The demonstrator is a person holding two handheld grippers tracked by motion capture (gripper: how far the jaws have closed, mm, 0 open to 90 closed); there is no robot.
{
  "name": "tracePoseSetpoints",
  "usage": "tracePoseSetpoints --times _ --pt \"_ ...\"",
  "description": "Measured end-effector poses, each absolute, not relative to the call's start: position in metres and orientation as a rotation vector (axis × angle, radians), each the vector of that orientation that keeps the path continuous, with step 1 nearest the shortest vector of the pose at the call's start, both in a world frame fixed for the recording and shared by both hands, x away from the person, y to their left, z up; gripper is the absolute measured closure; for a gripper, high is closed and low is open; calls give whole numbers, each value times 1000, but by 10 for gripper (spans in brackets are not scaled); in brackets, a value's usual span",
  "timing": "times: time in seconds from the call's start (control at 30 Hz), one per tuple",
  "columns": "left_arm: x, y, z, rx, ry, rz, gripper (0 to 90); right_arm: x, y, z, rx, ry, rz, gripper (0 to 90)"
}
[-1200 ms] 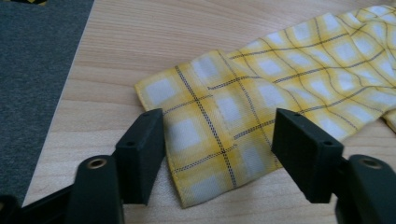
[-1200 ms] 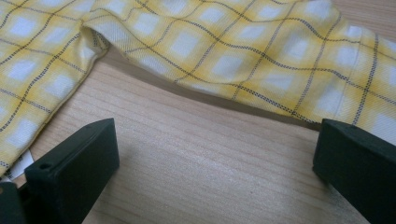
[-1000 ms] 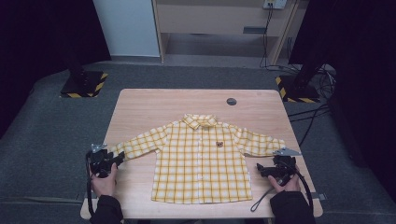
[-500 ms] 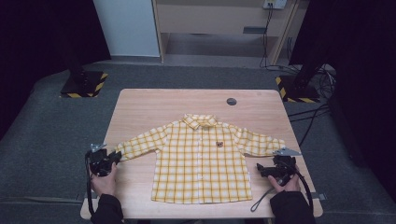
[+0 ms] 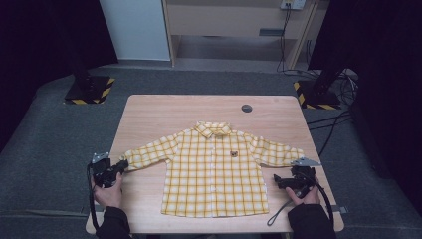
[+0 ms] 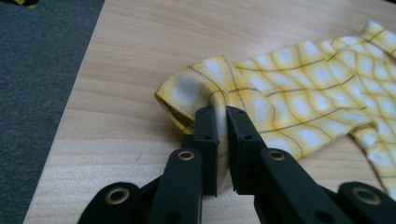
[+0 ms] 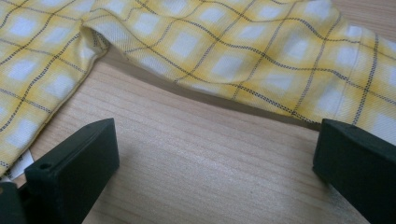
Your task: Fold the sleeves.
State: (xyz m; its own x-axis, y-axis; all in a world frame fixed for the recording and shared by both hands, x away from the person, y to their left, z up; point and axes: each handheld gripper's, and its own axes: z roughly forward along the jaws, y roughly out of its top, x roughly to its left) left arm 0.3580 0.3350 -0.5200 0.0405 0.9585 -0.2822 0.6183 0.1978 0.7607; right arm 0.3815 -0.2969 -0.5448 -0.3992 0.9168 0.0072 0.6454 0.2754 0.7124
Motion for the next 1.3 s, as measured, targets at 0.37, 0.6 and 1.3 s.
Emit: tracePoseSetpoints --times 0.37,0.6,1.3 --pt "355 327 -509 1504 1604 516 828 381 -297 -545 1409 2144 904 3" --pt "353 317 -500 1502 1555 508 829 381 -297 -545 1409 2145 903 3" --pt "348 288 -480 1518 1425 466 827 381 -297 -545 1409 2144 904 3"
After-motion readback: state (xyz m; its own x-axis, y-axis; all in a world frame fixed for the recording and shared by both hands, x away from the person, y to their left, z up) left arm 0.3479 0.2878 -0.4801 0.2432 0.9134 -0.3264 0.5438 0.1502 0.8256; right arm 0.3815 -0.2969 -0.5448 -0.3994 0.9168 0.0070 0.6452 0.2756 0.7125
